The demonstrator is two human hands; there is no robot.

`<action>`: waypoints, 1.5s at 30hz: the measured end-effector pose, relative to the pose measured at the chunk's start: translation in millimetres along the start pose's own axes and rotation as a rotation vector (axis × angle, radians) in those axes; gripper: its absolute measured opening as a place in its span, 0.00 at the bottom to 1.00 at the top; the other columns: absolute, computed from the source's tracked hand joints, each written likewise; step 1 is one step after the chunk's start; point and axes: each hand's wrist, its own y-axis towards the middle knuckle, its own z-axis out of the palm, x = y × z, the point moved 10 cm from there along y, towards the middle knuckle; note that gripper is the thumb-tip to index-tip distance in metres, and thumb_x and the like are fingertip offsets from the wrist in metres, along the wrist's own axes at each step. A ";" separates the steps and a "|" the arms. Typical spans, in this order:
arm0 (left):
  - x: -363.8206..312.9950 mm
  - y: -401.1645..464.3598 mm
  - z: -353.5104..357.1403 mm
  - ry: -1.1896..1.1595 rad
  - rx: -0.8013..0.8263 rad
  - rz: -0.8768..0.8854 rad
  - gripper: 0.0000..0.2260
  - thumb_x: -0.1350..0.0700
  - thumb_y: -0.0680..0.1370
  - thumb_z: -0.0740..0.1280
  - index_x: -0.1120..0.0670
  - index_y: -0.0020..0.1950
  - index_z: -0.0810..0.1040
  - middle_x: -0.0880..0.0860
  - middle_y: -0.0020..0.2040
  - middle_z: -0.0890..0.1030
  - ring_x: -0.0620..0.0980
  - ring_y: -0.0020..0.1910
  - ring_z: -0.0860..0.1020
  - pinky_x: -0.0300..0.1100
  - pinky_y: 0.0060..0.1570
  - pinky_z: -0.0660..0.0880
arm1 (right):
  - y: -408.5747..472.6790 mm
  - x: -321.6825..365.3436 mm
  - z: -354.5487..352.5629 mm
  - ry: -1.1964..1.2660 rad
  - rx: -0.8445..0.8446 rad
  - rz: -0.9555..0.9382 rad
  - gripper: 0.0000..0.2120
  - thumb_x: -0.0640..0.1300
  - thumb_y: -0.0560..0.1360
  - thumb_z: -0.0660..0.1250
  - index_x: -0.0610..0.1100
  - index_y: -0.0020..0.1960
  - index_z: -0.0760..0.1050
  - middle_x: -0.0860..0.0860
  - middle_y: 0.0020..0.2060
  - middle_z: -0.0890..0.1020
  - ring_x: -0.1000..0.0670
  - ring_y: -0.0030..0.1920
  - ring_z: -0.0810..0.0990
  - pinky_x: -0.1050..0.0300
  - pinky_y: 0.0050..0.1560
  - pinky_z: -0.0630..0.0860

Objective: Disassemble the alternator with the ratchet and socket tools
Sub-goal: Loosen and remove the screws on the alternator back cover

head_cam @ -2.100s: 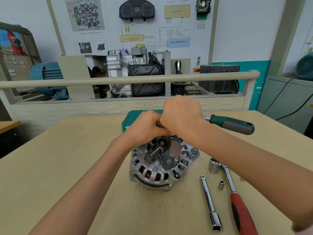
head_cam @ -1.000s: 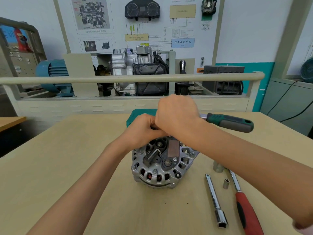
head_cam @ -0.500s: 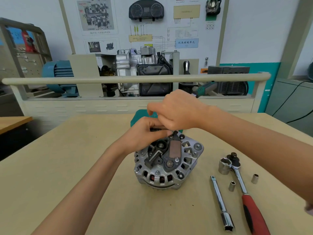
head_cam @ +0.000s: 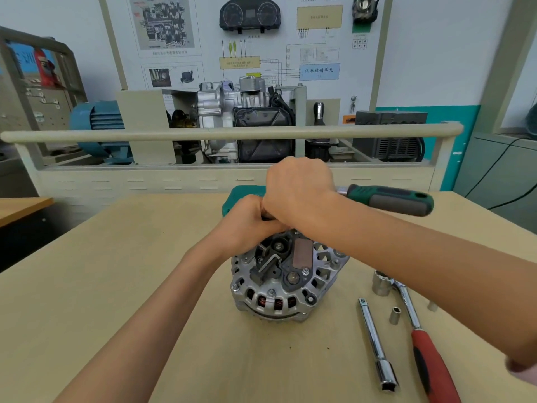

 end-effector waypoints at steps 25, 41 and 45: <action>-0.4 -1.1 -2.9 0.025 -0.027 0.012 0.21 0.67 0.71 0.71 0.46 0.23 0.77 0.42 0.24 0.77 0.34 0.26 0.72 0.28 0.31 0.66 | -16.5 3.3 -12.0 0.005 -0.203 -0.042 0.05 0.41 0.76 0.56 0.41 0.50 0.69 0.47 0.38 0.79 0.50 0.27 0.69 0.59 0.24 0.51; -1.5 -5.6 -4.3 -0.013 -0.023 0.003 0.05 0.63 0.72 0.72 0.63 0.43 0.80 0.48 0.35 0.82 0.37 0.36 0.78 0.28 0.37 0.72 | -21.8 39.4 -12.6 -0.118 -0.153 -0.649 0.04 0.42 0.75 0.53 0.44 0.46 0.65 0.51 0.26 0.62 0.49 0.24 0.58 0.59 0.26 0.52; 2.2 -2.8 -8.1 0.030 -0.056 -0.013 0.09 0.63 0.72 0.72 0.68 0.44 0.77 0.65 0.39 0.80 0.51 0.38 0.77 0.49 0.38 0.74 | -24.1 38.4 -15.6 -0.120 -0.175 -0.501 0.04 0.43 0.76 0.54 0.46 0.44 0.60 0.51 0.25 0.61 0.50 0.24 0.57 0.59 0.26 0.52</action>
